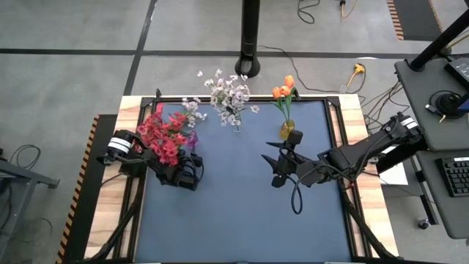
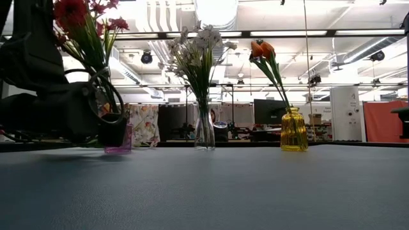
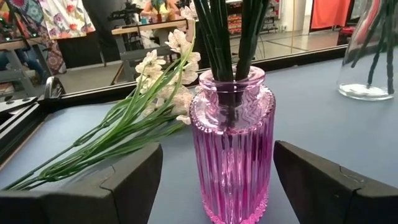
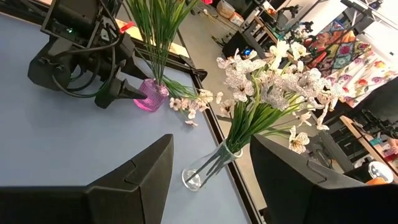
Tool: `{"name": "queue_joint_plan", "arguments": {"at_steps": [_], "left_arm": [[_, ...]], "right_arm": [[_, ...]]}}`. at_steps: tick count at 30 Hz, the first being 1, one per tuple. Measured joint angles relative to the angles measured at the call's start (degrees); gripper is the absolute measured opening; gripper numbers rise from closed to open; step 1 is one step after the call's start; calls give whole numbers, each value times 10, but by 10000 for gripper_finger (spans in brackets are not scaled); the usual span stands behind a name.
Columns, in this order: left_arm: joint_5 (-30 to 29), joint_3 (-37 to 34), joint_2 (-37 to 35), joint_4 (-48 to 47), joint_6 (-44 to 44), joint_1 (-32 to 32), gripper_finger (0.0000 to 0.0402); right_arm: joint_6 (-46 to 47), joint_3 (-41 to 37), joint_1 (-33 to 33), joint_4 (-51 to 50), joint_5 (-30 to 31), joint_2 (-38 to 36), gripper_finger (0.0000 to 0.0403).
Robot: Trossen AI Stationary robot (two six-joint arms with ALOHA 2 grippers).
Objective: Sort flowers into vase by color
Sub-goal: Adjust the purple vase
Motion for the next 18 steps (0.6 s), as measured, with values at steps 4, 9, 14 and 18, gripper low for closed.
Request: {"name": "queue_joint_plan", "arguments": {"at_steps": [4, 9, 14, 18], "left_arm": [[0, 3, 0, 11, 16, 0, 288], [0, 4, 0, 30, 32, 0, 288], [0, 0, 0, 31, 31, 7, 284], [0, 0, 0, 33, 31, 9, 275]], "right_arm": [[0, 0, 0, 0, 0, 0, 206], [0, 0, 0, 0, 0, 0, 206], [0, 0, 0, 0, 0, 0, 206], [0, 0, 0, 0, 0, 0, 206]]}}
